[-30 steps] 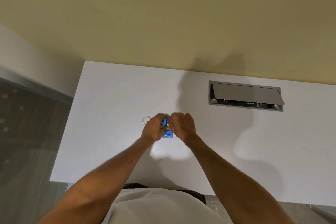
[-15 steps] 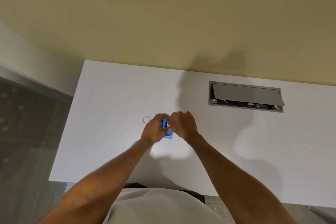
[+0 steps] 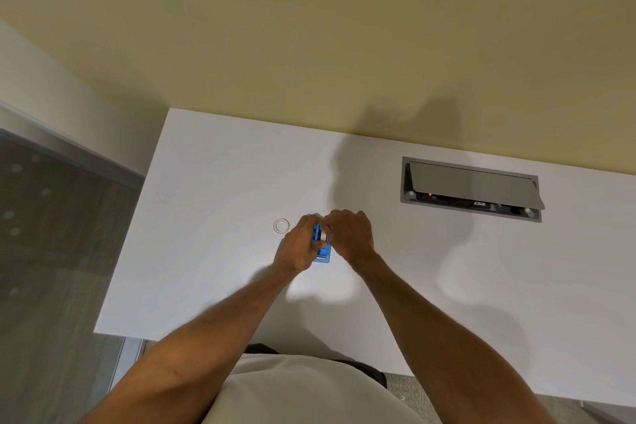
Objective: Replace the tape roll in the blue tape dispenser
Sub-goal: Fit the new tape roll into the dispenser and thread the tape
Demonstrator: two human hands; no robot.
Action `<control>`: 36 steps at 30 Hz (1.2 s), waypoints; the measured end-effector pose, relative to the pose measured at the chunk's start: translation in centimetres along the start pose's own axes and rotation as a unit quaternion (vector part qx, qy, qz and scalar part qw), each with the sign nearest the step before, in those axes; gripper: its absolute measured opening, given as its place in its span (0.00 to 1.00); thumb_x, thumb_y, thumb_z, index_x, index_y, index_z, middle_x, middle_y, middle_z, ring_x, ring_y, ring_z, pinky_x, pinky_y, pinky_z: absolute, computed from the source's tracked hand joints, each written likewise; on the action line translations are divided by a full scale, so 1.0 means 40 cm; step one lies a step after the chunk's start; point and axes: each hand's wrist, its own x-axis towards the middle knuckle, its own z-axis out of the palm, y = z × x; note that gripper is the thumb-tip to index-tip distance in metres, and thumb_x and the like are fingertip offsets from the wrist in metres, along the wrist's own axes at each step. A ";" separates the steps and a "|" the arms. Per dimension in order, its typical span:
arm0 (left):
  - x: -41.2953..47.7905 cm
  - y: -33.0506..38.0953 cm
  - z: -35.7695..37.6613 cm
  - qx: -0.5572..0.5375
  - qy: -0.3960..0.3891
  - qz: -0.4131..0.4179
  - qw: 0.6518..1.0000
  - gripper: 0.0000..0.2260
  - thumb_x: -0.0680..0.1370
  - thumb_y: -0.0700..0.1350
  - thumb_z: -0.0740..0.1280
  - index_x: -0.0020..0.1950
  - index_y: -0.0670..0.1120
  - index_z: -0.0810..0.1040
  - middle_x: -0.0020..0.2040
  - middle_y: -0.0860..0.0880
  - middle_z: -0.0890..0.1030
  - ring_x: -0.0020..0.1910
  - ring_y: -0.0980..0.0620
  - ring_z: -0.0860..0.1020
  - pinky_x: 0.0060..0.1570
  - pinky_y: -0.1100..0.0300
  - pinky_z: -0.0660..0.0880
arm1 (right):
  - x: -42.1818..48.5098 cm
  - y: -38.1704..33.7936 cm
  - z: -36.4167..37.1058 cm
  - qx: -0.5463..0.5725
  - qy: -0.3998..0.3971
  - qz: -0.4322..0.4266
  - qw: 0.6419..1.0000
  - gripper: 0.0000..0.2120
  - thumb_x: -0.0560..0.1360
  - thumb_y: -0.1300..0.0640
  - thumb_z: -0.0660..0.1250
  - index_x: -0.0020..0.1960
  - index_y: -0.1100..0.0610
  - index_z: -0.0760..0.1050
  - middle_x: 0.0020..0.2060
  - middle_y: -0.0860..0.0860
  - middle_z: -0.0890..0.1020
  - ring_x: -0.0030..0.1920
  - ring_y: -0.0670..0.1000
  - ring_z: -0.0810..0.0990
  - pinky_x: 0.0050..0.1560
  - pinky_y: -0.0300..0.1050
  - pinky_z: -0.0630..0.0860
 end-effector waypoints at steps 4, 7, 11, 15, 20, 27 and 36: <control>0.004 -0.004 -0.008 -0.002 0.002 -0.002 1.000 0.17 0.83 0.44 0.70 0.71 0.46 0.73 0.69 0.49 0.78 0.64 0.45 0.82 0.67 0.49 0.81 | 0.002 0.006 0.001 0.016 -0.008 -0.002 1.000 0.12 0.85 0.51 0.60 0.55 0.50 0.82 0.47 0.51 0.85 0.47 0.53 0.84 0.49 0.47 0.74; 0.004 -0.008 -0.012 0.005 0.003 0.022 1.000 0.14 0.84 0.43 0.68 0.70 0.46 0.75 0.68 0.49 0.79 0.63 0.45 0.83 0.66 0.48 0.80 | -0.002 0.012 0.004 0.013 -0.014 -0.010 1.000 0.13 0.85 0.49 0.60 0.53 0.50 0.82 0.46 0.50 0.85 0.46 0.53 0.84 0.54 0.49 0.75; 0.006 -0.008 -0.009 0.017 0.000 0.033 0.999 0.14 0.84 0.42 0.67 0.70 0.45 0.75 0.68 0.48 0.79 0.62 0.44 0.83 0.65 0.49 0.81 | 0.002 0.009 0.006 0.003 -0.012 -0.012 1.000 0.12 0.85 0.50 0.61 0.51 0.51 0.82 0.45 0.51 0.85 0.44 0.53 0.85 0.54 0.49 0.74; 0.009 -0.010 -0.008 0.026 -0.007 0.028 0.999 0.17 0.84 0.44 0.68 0.73 0.43 0.73 0.68 0.46 0.79 0.62 0.42 0.83 0.66 0.49 0.80 | 0.007 0.006 0.004 0.018 0.000 -0.012 1.000 0.11 0.85 0.52 0.61 0.49 0.53 0.80 0.43 0.52 0.85 0.42 0.54 0.84 0.51 0.50 0.74; 0.010 -0.009 -0.009 0.011 -0.008 0.006 1.000 0.18 0.83 0.44 0.70 0.72 0.45 0.73 0.69 0.47 0.79 0.63 0.43 0.82 0.66 0.50 0.80 | 0.008 0.007 0.004 0.034 0.000 -0.001 0.999 0.12 0.85 0.52 0.60 0.50 0.52 0.81 0.44 0.51 0.85 0.44 0.54 0.84 0.52 0.48 0.73; 0.011 -0.014 -0.016 0.058 -0.019 0.030 0.998 0.17 0.87 0.47 0.64 0.75 0.45 0.71 0.71 0.48 0.77 0.62 0.42 0.84 0.64 0.48 0.81 | 0.012 0.018 -0.002 0.026 -0.025 -0.022 0.999 0.12 0.85 0.50 0.61 0.56 0.52 0.83 0.51 0.49 0.86 0.50 0.52 0.86 0.57 0.48 0.79; 0.018 -0.010 -0.005 0.047 -0.016 0.003 0.999 0.19 0.84 0.47 0.68 0.74 0.45 0.70 0.68 0.46 0.79 0.60 0.42 0.83 0.63 0.51 0.81 | 0.027 0.008 -0.009 0.041 -0.028 -0.001 0.999 0.12 0.84 0.55 0.61 0.47 0.55 0.80 0.44 0.52 0.85 0.45 0.54 0.85 0.52 0.49 0.78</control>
